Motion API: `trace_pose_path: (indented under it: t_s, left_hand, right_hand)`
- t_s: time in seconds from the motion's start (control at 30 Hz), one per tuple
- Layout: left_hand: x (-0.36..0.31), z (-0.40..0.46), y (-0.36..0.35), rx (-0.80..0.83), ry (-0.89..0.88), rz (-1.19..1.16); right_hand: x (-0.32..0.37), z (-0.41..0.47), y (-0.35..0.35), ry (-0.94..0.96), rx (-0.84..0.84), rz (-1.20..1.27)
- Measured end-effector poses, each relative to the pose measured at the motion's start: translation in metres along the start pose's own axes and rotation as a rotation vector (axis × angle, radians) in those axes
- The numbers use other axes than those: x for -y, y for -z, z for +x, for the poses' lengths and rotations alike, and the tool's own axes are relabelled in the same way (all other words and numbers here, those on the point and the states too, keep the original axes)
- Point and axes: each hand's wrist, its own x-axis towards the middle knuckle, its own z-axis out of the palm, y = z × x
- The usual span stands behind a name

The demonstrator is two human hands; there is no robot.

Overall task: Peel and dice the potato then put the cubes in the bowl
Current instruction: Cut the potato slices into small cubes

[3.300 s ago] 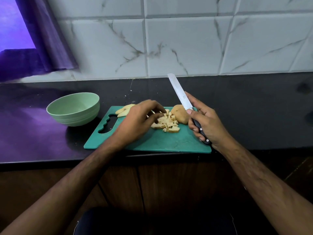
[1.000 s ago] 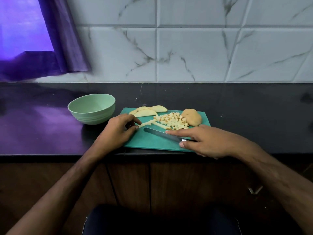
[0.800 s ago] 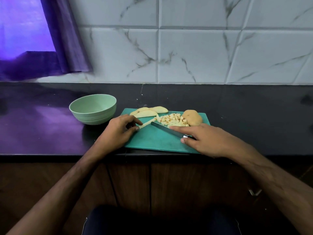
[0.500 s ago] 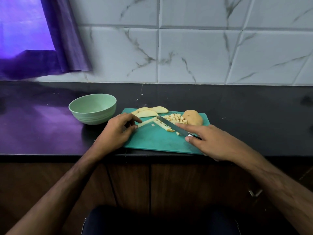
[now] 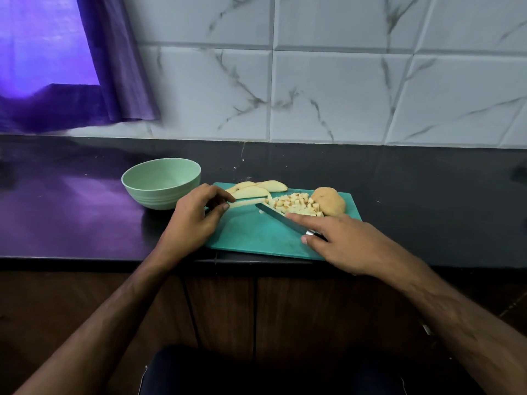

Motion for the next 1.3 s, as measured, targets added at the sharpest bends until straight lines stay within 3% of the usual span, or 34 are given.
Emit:
trace_pose_path:
  t_s: [0.1,0.23,0.53,1.3]
  left_hand:
    - [-0.001,-0.001,0.002,-0.023,0.004,-0.010]
    - [0.000,0.000,0.001,0.032,-0.032,-0.004]
    - [0.000,0.001,-0.005,0.237,-0.118,0.023]
    - [-0.011,0.000,0.001,0.384,-0.137,0.049]
  right_hand:
    - [0.003,0.001,0.001,0.002,0.046,0.015]
    - [-0.002,0.008,0.003,-0.078,-0.044,-0.064]
    - [-0.002,-0.007,0.011,-0.081,0.026,0.272]
    - [0.009,-0.021,0.001,-0.093,0.038,-0.014]
